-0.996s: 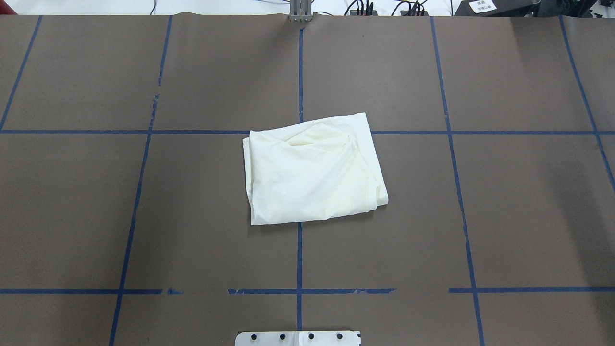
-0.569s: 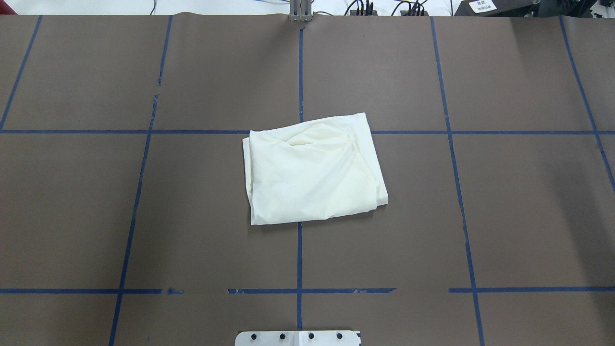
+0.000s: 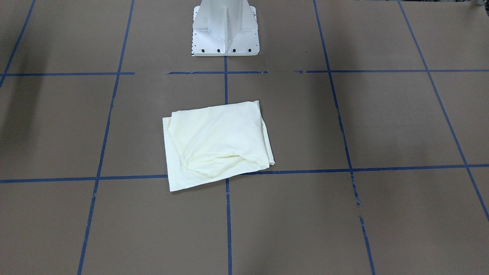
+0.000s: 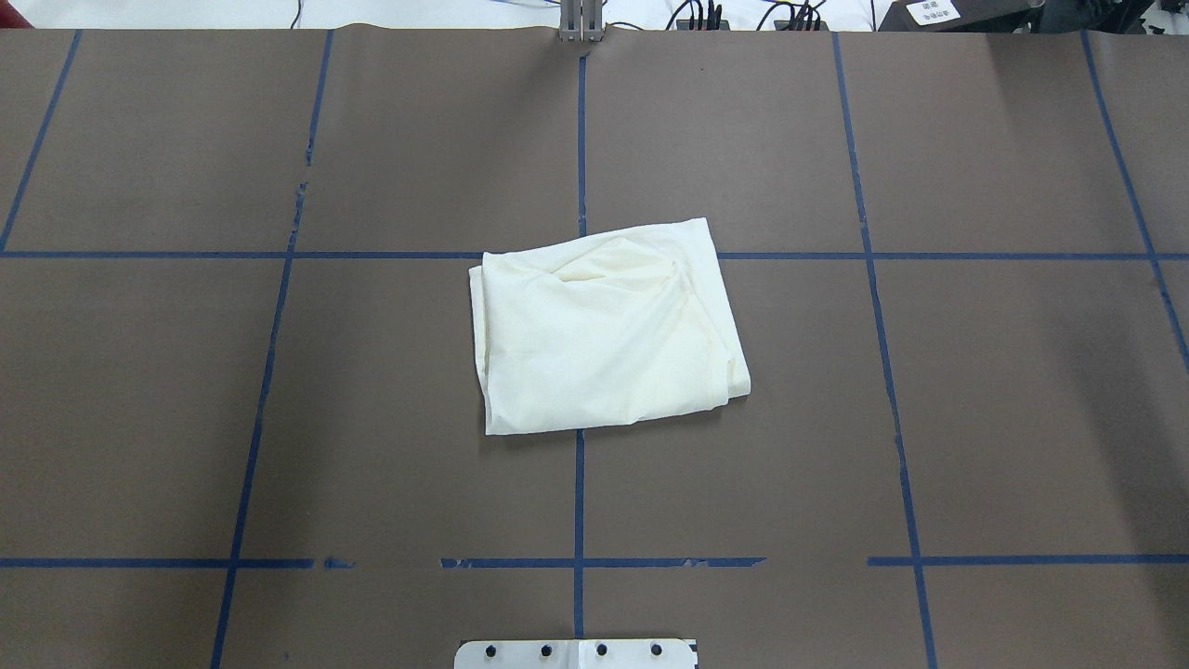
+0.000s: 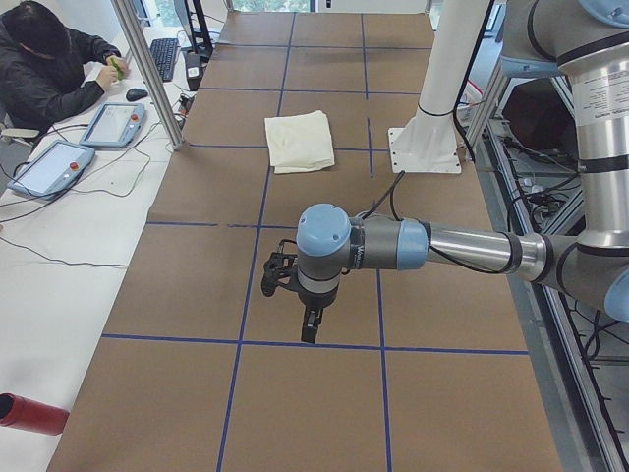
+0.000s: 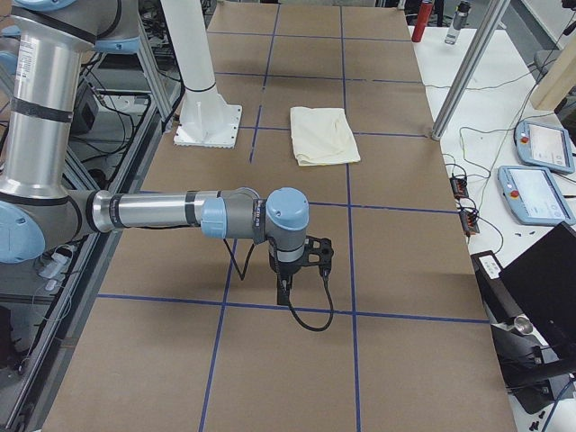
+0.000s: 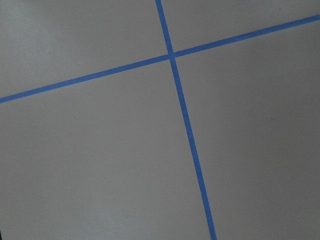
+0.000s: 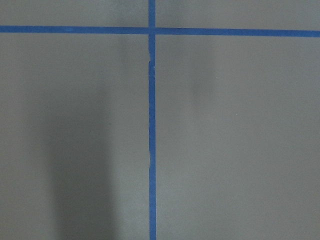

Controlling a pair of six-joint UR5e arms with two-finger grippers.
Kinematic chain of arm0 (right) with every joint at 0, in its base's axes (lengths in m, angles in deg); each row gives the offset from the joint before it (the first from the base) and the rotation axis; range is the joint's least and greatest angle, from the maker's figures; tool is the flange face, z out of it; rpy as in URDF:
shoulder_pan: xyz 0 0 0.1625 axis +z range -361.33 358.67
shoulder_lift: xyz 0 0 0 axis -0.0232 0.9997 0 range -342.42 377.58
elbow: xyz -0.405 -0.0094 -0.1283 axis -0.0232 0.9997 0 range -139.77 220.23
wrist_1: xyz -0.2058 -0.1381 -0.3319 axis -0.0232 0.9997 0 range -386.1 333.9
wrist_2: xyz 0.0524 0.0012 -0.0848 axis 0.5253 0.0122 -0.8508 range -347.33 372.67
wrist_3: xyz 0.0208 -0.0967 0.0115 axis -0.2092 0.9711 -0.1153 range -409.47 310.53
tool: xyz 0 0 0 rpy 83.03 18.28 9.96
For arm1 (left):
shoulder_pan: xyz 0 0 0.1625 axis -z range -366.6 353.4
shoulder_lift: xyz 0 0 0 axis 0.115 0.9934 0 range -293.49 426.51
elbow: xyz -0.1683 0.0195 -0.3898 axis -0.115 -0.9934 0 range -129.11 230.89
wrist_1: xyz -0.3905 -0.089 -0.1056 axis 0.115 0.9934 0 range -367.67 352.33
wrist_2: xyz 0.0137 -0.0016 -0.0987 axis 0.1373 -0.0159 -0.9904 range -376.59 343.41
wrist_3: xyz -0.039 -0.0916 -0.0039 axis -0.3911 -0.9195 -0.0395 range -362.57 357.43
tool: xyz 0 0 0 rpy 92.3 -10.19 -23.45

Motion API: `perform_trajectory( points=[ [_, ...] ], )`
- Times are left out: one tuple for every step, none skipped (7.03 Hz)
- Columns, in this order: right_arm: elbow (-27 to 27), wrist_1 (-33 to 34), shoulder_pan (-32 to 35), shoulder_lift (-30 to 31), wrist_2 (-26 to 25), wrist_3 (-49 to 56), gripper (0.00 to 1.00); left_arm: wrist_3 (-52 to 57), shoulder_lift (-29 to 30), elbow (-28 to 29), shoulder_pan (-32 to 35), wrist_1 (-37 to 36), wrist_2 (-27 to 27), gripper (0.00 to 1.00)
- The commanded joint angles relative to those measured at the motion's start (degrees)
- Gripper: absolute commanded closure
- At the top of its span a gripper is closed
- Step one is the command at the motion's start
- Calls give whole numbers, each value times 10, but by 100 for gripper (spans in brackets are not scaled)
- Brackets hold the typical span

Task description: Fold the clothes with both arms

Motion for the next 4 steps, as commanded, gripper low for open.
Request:
perform_trajectory(
  points=[
    [3,-15,-9,4,5,-14,0,-39,-9,6,-3,15,-1,0],
    [2,-15,-9,3,6,-14,0,-51,-9,7,-10,14,-1,0],
    [2,-15,-9,3,6,-14,0,-59,-8,20,-29,15,-2,0],
    [2,-15,-9,3,6,-13,0,-58,-9,19,-32,15,-2,0]
  ],
)
